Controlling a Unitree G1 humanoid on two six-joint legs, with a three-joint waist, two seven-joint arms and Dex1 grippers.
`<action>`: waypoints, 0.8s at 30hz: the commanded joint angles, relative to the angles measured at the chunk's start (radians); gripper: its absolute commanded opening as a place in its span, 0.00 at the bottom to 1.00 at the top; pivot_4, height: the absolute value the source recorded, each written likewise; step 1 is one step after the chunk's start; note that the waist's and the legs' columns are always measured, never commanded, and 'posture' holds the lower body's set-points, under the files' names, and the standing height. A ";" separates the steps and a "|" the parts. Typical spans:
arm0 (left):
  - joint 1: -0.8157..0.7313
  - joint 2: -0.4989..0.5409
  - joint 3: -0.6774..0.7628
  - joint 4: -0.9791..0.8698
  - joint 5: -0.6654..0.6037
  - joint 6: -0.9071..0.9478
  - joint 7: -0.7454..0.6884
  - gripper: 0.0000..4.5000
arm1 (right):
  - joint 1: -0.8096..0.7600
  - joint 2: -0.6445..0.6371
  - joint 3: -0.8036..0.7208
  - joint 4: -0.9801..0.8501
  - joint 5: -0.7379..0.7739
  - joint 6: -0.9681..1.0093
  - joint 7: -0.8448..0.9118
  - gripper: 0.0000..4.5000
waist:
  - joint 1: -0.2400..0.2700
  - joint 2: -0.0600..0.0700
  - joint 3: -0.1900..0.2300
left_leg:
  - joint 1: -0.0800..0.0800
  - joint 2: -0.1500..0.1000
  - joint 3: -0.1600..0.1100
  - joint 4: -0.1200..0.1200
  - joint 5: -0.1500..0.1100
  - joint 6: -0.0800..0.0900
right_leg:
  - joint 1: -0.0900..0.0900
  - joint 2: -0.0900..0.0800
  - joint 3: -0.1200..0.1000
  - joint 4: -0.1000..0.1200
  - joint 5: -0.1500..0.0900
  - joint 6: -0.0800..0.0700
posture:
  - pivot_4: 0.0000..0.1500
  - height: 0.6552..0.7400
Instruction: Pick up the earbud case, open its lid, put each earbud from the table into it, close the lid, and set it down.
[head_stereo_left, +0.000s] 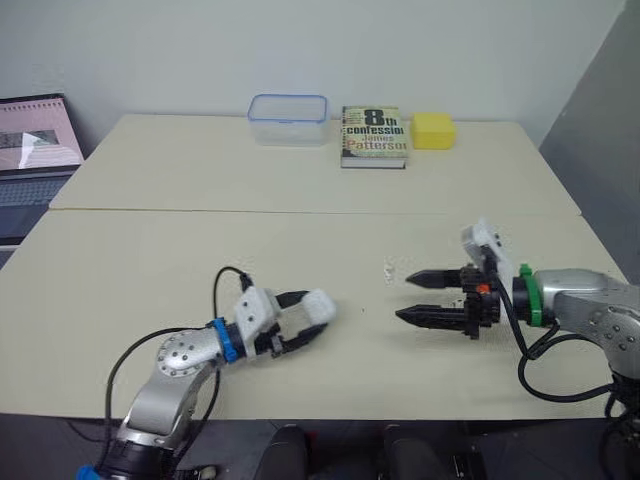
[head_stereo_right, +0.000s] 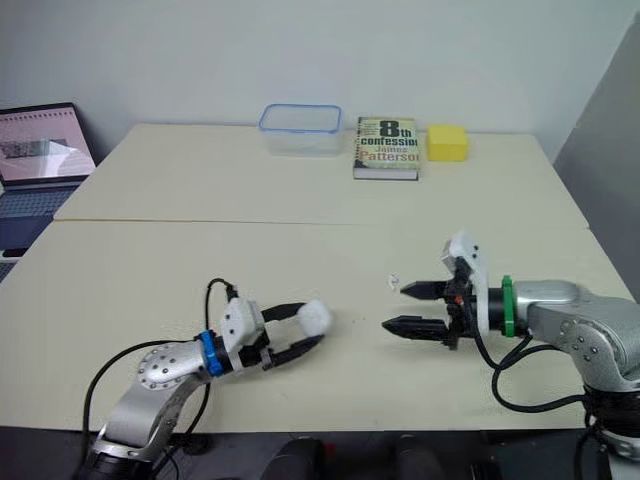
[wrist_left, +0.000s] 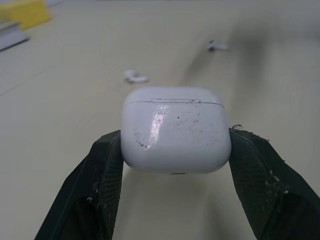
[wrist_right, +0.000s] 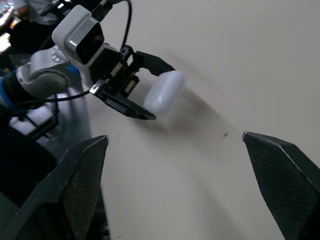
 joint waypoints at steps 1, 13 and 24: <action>-0.048 -0.012 -0.021 0.014 0.009 -0.107 -0.041 0.61 | -0.018 0.051 -0.044 0.005 0.130 0.105 -0.123 1.00 | -0.001 0.000 0.000 | 0.000 0.000 0.000 0.000 0.000 0.000 | 0.000 0.001 0.000 0.000 0.000 0.001 | 1.00 1.00; -0.124 -0.050 -0.046 0.080 -0.013 -0.189 -0.096 0.61 | -0.067 0.233 -0.008 0.098 0.293 0.156 -0.386 1.00 | -0.010 0.000 0.000 | 0.000 0.001 0.000 0.000 0.000 0.000 | -0.001 0.003 0.000 0.000 0.000 0.001 | 1.00 1.00; -0.127 -0.076 -0.060 0.072 -0.008 -0.193 -0.095 0.61 | -0.050 0.242 0.033 0.124 0.310 0.140 -0.416 1.00 | -0.011 0.000 0.000 | 0.000 0.002 0.000 0.000 0.000 0.001 | -0.001 0.004 0.000 0.000 0.000 0.001 | 1.00 1.00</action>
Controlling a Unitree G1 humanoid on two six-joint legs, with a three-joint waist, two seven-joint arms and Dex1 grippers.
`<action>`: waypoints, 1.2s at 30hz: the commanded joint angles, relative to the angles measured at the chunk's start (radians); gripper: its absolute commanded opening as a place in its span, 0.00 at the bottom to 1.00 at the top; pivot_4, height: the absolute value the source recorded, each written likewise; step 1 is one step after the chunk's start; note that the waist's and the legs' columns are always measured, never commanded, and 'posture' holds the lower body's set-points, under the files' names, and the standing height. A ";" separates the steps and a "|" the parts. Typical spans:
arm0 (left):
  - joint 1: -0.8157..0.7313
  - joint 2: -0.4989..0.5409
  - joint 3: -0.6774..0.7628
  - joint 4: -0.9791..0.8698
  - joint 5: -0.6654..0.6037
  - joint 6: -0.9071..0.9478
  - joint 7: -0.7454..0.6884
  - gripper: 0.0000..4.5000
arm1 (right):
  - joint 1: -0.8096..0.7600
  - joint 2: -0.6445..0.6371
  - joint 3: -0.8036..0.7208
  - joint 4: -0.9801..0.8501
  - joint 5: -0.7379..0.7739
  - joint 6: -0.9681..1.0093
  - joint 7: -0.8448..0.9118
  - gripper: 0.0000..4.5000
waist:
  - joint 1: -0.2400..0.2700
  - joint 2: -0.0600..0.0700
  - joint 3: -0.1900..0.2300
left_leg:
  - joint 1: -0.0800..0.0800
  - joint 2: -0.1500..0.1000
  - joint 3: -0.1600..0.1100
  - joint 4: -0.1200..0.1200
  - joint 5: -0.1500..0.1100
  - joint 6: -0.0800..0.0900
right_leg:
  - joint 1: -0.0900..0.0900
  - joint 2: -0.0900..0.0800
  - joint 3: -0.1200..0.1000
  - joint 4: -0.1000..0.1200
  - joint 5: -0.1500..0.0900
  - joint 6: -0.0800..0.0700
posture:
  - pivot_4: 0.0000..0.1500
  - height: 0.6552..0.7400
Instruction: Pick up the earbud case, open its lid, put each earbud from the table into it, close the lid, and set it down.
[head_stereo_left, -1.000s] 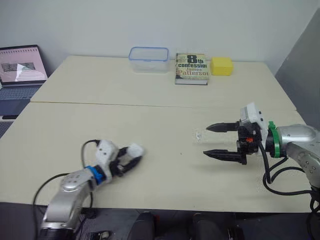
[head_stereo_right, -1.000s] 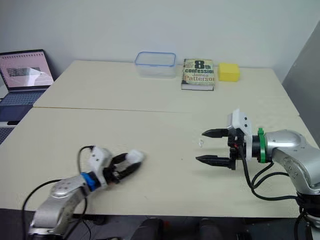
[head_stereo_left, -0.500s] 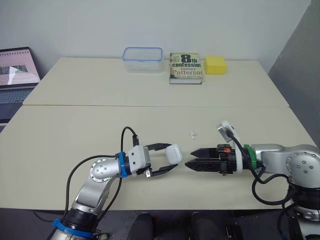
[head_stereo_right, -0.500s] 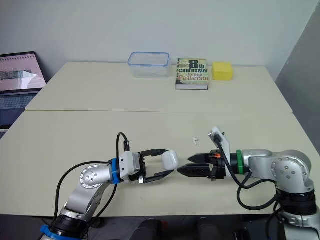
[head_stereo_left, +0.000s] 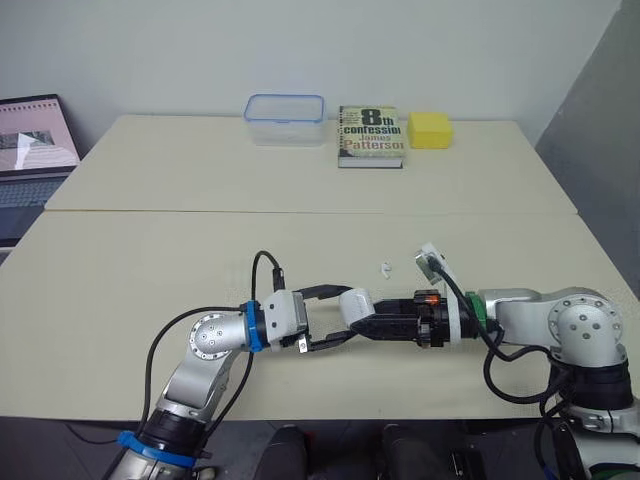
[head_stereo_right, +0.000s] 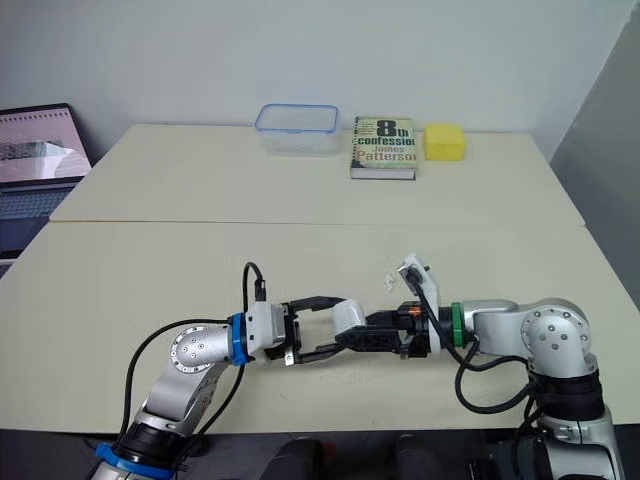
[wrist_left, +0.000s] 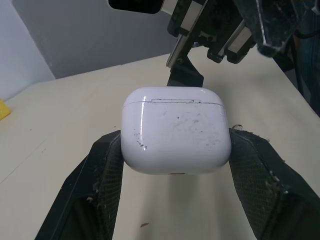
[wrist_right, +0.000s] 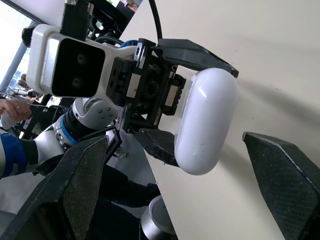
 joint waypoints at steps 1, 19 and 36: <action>-0.008 -0.007 -0.015 -0.033 -0.007 -0.019 -0.002 0.61 | -0.006 0.005 0.002 -0.001 0.027 -0.013 -0.002 1.00 | 0.000 0.000 0.000 | 0.000 0.000 0.000 0.000 0.000 0.000 | 0.000 0.000 0.000 0.000 0.000 0.000 | 1.00 1.00; -0.023 -0.023 -0.033 -0.027 -0.008 -0.026 0.000 0.61 | -0.008 0.005 0.012 0.025 0.028 -0.015 -0.003 0.18 | 0.000 0.000 0.000 | 0.000 0.000 0.000 0.000 0.000 0.000 | 0.000 0.000 0.000 0.000 0.000 0.000 | 1.00 1.00; -0.047 0.101 -0.007 -0.021 -0.011 0.253 -0.005 1.00 | -0.087 -0.126 0.121 -0.038 -0.179 -0.096 0.140 0.18 | -0.006 0.001 0.001 | 0.000 0.001 0.000 -0.001 0.000 0.000 | -0.001 0.001 0.000 0.000 0.000 0.000 | 1.00 1.00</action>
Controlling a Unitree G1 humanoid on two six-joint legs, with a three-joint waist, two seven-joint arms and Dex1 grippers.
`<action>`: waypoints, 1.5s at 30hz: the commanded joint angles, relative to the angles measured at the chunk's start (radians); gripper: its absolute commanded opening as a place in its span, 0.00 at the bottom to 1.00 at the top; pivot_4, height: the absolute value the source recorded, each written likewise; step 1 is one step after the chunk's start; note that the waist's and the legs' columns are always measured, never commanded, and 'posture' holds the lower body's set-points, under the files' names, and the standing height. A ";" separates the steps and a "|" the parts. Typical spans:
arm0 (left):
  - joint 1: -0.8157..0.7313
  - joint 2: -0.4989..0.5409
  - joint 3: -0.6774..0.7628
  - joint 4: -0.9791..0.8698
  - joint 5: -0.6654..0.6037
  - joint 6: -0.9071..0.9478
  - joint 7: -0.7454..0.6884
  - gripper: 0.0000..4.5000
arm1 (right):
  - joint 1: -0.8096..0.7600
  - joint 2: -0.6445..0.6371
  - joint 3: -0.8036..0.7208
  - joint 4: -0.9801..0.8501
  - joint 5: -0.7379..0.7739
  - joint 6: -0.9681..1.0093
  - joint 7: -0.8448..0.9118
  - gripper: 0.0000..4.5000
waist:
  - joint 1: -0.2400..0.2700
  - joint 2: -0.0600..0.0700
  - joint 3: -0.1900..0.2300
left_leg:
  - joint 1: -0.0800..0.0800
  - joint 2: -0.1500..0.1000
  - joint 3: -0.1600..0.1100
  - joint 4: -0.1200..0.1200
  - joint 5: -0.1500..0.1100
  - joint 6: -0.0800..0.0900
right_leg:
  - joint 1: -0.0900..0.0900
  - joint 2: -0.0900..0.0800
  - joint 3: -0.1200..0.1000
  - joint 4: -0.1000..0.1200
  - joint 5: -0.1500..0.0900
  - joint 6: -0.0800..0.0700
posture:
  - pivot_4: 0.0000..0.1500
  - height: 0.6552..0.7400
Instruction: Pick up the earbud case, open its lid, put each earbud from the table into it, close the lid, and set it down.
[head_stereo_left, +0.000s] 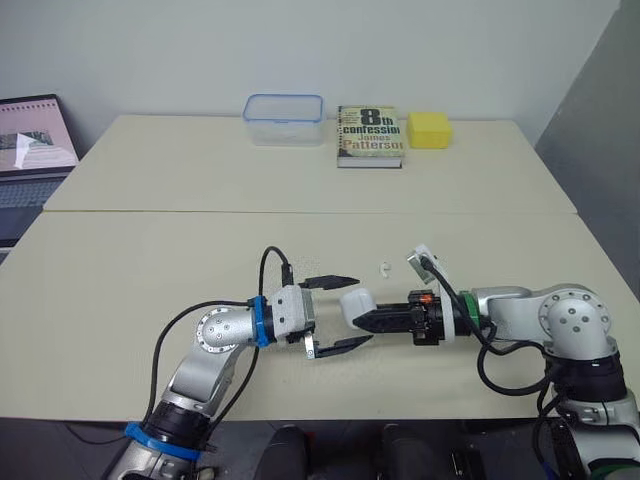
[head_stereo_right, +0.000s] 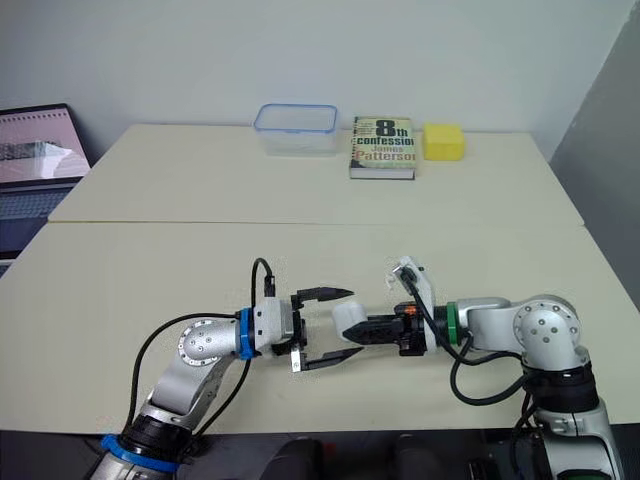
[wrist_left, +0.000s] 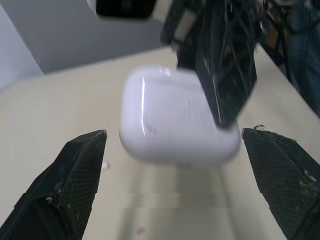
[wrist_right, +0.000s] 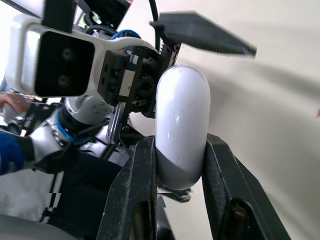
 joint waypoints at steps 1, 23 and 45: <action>-0.006 0.051 0.029 -0.037 -0.038 0.169 0.002 1.00 | -0.049 -0.127 0.093 -0.099 -0.165 -0.101 0.138 0.18 | -0.001 0.001 0.001 | 0.000 0.000 0.000 0.000 0.000 0.000 | 0.000 0.000 0.000 0.000 0.000 0.000 | 1.00 1.00; -0.212 0.041 -0.125 -0.285 -0.027 0.679 0.117 1.00 | -0.198 -0.392 0.481 -0.203 -0.906 -0.588 0.658 0.18 | 0.003 0.000 0.002 | -0.004 0.000 -0.001 -0.002 0.000 0.000 | 0.000 0.000 -0.002 -0.010 0.001 0.002 | 1.00 1.00; -0.254 0.020 -0.144 -0.237 -0.022 0.652 0.064 0.79 | -0.203 -0.343 0.465 -0.232 -0.970 -0.557 0.713 0.18 | 0.003 0.000 0.002 | -0.004 -0.001 -0.001 0.000 0.000 0.000 | 0.000 -0.001 -0.001 -0.009 0.001 0.002 | 1.00 1.00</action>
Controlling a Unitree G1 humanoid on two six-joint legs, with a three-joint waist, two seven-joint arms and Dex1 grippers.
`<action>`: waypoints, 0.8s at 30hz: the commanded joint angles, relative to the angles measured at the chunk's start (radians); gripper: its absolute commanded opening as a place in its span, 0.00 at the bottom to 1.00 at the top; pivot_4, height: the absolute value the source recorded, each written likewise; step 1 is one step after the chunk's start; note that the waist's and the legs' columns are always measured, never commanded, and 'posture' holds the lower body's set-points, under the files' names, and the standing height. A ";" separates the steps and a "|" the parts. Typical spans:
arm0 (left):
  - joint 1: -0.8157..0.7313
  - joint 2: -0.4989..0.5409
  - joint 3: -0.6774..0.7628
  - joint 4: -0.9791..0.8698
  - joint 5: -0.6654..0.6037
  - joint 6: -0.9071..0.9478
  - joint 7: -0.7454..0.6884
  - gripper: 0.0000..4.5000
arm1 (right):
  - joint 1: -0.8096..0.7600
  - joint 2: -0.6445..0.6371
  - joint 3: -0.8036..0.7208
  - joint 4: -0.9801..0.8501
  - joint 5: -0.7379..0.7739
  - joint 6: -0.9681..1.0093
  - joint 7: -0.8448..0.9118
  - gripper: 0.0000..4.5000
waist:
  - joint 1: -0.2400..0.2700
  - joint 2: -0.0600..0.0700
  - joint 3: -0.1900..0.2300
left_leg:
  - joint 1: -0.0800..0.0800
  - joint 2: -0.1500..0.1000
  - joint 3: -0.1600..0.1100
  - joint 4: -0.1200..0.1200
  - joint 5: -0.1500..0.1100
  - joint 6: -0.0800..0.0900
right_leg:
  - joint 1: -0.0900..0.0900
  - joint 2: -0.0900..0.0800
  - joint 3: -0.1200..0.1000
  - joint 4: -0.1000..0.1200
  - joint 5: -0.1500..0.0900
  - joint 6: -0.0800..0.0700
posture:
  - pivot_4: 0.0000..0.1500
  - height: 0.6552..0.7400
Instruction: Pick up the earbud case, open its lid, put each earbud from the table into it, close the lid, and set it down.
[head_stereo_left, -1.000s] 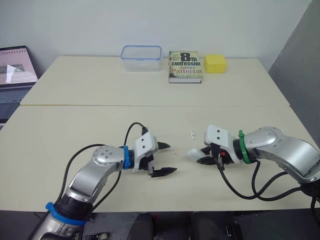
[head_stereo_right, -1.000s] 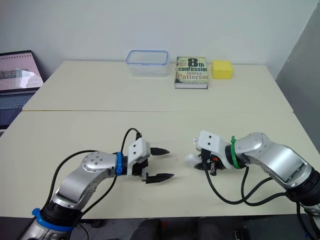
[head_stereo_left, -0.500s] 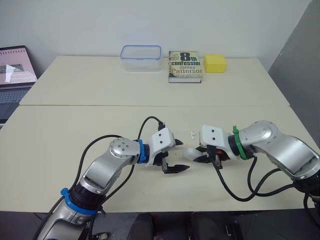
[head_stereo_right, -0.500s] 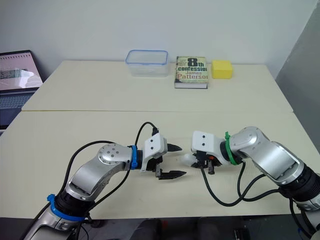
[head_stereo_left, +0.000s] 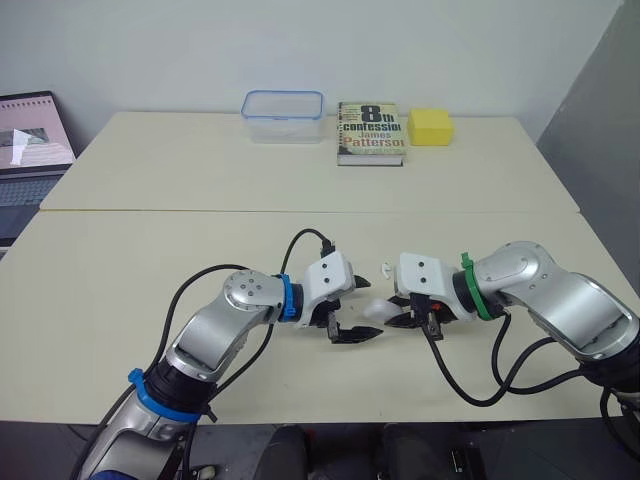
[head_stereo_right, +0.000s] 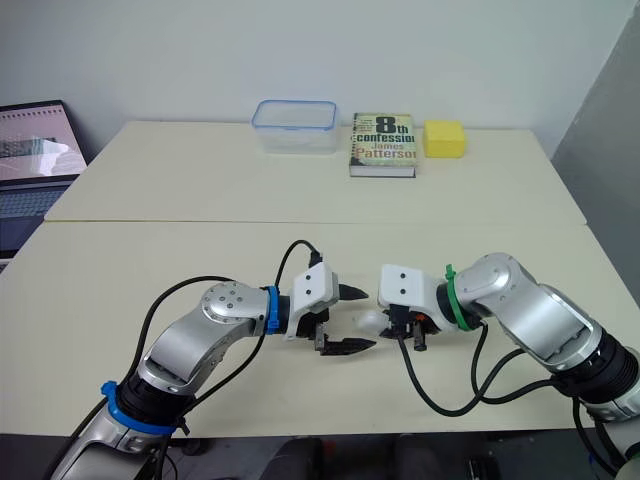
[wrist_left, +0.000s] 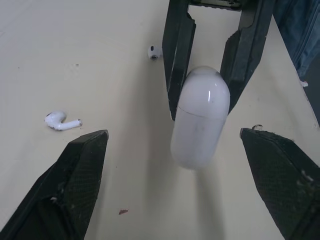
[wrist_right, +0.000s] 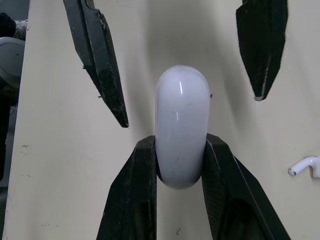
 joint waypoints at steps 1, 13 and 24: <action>-0.008 -0.001 -0.006 -0.022 -0.007 -0.024 -0.021 0.73 | -0.021 0.004 -0.029 -0.034 -0.004 -0.002 0.014 0.18 | 0.000 0.000 0.000 | 0.000 0.000 0.000 0.000 0.000 0.000 | 0.000 0.000 0.000 0.000 0.000 0.000 | 1.00 1.00; -0.005 -0.009 -0.012 -0.012 0.002 -0.033 -0.033 0.17 | -0.019 0.009 -0.024 -0.035 -0.035 -0.035 0.042 0.18 | 0.000 0.000 0.000 | 0.000 0.000 0.000 0.001 0.000 0.000 | 0.000 0.000 0.000 0.001 0.000 0.000 | 1.00 1.00; 0.016 -0.009 -0.010 -0.016 -0.004 -0.024 -0.022 0.17 | 0.006 -0.024 -0.020 -0.048 -0.088 -0.092 0.081 0.71 | 0.000 0.000 0.000 | 0.000 0.000 0.000 0.002 0.000 0.000 | 0.000 0.000 0.000 0.002 0.000 0.000 | 1.00 1.00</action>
